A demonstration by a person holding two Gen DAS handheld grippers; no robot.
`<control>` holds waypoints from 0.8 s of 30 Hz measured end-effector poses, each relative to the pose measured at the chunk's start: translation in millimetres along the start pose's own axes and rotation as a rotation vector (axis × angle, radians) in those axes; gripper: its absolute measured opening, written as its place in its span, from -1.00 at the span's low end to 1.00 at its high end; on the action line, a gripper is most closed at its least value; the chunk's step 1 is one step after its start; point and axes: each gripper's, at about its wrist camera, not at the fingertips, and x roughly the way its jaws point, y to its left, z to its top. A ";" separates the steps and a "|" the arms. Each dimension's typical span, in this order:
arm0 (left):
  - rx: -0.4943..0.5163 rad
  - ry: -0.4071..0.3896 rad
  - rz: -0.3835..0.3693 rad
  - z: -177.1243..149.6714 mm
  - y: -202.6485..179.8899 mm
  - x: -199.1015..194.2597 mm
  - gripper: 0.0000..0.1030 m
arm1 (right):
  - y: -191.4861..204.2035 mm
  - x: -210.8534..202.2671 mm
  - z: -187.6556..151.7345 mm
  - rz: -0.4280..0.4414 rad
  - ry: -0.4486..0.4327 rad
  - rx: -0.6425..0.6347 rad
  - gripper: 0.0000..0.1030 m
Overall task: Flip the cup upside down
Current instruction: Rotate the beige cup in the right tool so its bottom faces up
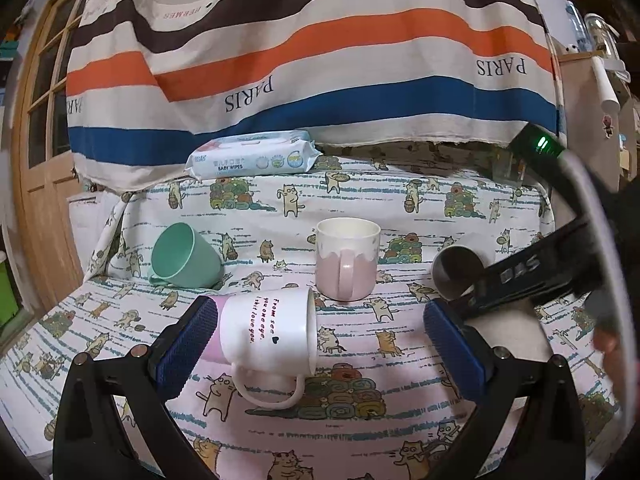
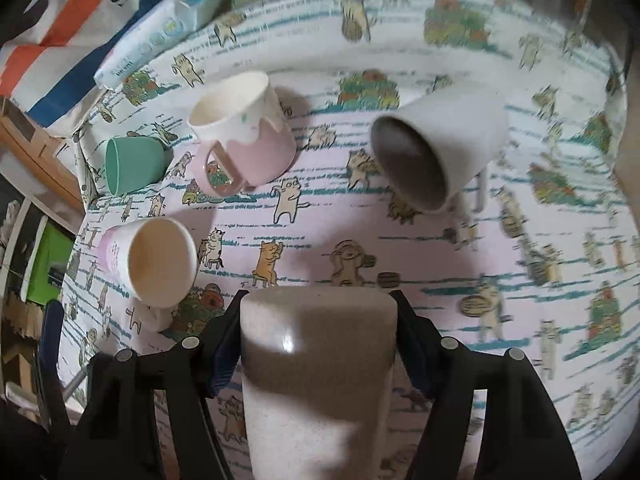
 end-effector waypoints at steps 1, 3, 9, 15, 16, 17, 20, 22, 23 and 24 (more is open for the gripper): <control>-0.003 0.001 0.001 0.3 0.8 0.4 0.99 | -1.7 -7.2 -1.7 -0.005 -0.018 -0.002 0.34; -0.011 0.004 0.003 0.3 2.5 0.9 0.99 | -3.0 -16.8 -4.7 -0.021 -0.048 -0.012 0.34; -0.003 -0.002 0.003 0.3 2.5 0.8 0.99 | -6.9 -37.4 -15.8 -0.057 -0.115 -0.037 0.34; -0.004 -0.002 0.002 0.1 2.3 1.2 0.99 | -4.7 -44.6 -25.8 -0.071 -0.151 -0.061 0.34; -0.004 -0.001 0.002 0.0 2.3 1.2 0.99 | -3.0 -47.4 -28.2 -0.073 -0.164 -0.069 0.34; -0.004 -0.001 0.002 0.0 2.3 1.2 0.99 | -1.9 -48.7 -30.8 -0.080 -0.171 -0.076 0.34; -0.004 -0.001 0.002 0.1 2.4 1.2 0.99 | 1.6 -50.8 -36.7 -0.094 -0.185 -0.094 0.34; -0.004 -0.001 0.002 0.1 2.4 1.2 0.99 | 2.7 -54.4 -39.6 -0.116 -0.213 -0.101 0.34; -0.003 -0.001 0.002 0.1 2.4 1.2 0.99 | 2.6 -56.7 -40.3 -0.123 -0.228 -0.102 0.34; -0.003 -0.001 0.002 0.1 2.4 1.2 0.99 | 2.5 -59.7 -41.1 -0.124 -0.244 -0.104 0.34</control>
